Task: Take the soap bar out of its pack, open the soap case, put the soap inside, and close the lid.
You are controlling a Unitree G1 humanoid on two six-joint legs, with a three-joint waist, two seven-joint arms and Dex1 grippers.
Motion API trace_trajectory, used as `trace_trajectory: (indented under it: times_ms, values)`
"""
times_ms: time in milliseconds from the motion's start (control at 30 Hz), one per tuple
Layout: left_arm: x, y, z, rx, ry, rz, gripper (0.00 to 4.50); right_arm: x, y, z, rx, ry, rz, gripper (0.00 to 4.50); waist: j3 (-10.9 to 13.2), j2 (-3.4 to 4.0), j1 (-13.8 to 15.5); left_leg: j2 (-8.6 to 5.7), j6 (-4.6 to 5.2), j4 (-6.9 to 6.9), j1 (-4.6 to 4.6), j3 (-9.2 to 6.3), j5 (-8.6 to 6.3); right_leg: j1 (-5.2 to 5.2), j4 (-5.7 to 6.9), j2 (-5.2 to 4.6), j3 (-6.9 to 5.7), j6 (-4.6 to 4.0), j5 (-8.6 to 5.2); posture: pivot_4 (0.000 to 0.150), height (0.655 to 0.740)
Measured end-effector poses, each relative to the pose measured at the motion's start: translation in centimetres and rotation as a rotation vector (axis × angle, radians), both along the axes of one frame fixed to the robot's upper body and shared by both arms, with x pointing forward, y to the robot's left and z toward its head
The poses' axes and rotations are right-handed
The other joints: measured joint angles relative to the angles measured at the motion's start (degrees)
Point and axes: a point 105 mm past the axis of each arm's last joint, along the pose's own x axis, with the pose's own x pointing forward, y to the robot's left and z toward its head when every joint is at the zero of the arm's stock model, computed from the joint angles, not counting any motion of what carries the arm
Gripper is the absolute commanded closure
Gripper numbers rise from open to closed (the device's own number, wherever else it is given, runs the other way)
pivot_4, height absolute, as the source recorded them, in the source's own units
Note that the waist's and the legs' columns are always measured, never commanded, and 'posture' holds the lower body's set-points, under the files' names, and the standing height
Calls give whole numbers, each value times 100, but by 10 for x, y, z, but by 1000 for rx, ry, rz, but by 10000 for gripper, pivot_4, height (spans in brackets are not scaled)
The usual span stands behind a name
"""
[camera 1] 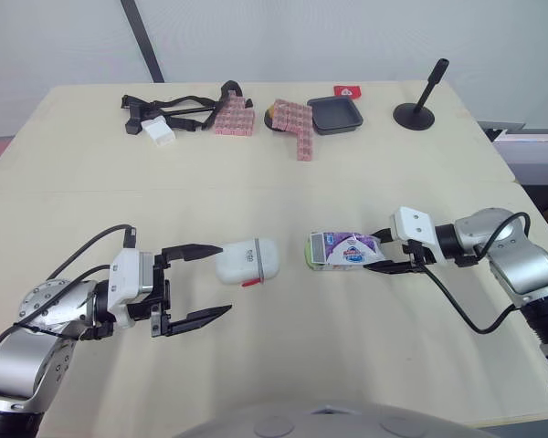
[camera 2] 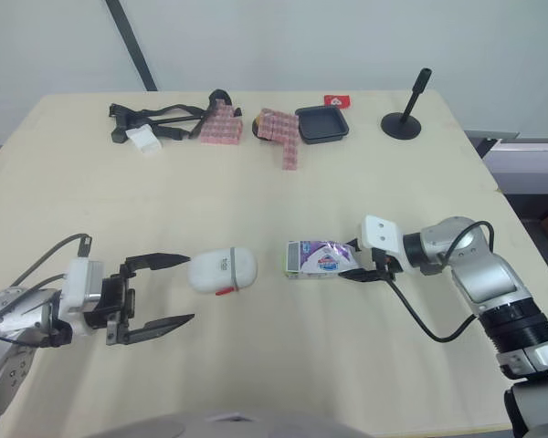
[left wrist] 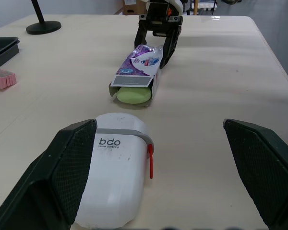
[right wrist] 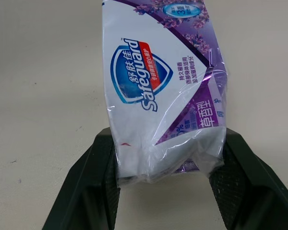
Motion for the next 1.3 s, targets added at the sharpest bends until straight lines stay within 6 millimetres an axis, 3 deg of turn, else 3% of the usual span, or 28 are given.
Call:
trace_trajectory:
  times_ms: [500, 967, 1300]
  values:
    - [0, 0, 1, 2, -4, -10, 0, -3, -6, 2, -14, 13, -24, 19827, -1, 0, 6, 0, 0, 0, 0, 0, 0, 0, 0, 0, 0, 0, 0, 1500, 7374]
    - [1, 0, 1, 2, -6, -11, 0, -16, -25, 23, -165, 57, -37, 19827, -2, 3, 23, 6, 0, 0, -1, 0, 0, 0, -1, 0, 0, 0, 0, 1500, 7374]
    - [3, -1, 1, 9, -12, -13, 0, -15, -28, 34, -211, 26, -34, 19827, -3, 3, 19, 9, 1, 0, -1, 0, 1, 0, -1, 0, -1, 0, 0, 1500, 7374]
